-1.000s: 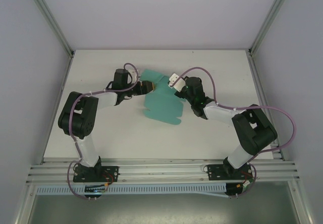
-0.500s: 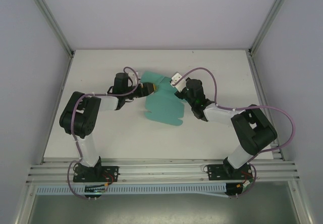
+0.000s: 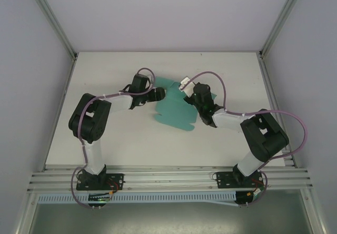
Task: Assemble paper box
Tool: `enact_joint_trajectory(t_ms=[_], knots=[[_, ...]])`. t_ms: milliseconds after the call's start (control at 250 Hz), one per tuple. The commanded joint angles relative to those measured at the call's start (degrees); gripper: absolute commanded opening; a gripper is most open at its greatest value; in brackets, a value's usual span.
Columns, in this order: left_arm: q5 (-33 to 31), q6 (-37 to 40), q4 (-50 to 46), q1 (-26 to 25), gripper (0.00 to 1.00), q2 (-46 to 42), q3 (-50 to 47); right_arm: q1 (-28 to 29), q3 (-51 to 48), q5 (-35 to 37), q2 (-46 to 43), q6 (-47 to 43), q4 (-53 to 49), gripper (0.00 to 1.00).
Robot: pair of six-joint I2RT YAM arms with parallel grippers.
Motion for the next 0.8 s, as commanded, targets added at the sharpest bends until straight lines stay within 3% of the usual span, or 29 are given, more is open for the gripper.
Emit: enact_joint_trajectory(t_ms=[0, 252, 512, 795], knots=[[4.18, 5.26, -5.67, -4.60, 0.88, 1.17, 0.04, 3.42, 1.19, -7.98, 0.48, 2.74, 7.36, 0.00], [0.89, 7.90, -9.78, -4.43, 0.98, -7.96, -2.21, 2.69, 1.93, -5.47, 0.52, -3.69, 2.83, 0.00], [-13.10, 11.05, -17.87, -2.62, 0.98, -20.11, -6.62, 0.42, 3.63, -8.14, -0.77, -6.31, -2.97, 0.00], [-16.32, 9.41, -21.90, 0.77, 0.99, -27.02, -6.85, -0.35, 5.20, -8.26, -0.09, -6.49, -5.68, 0.00]])
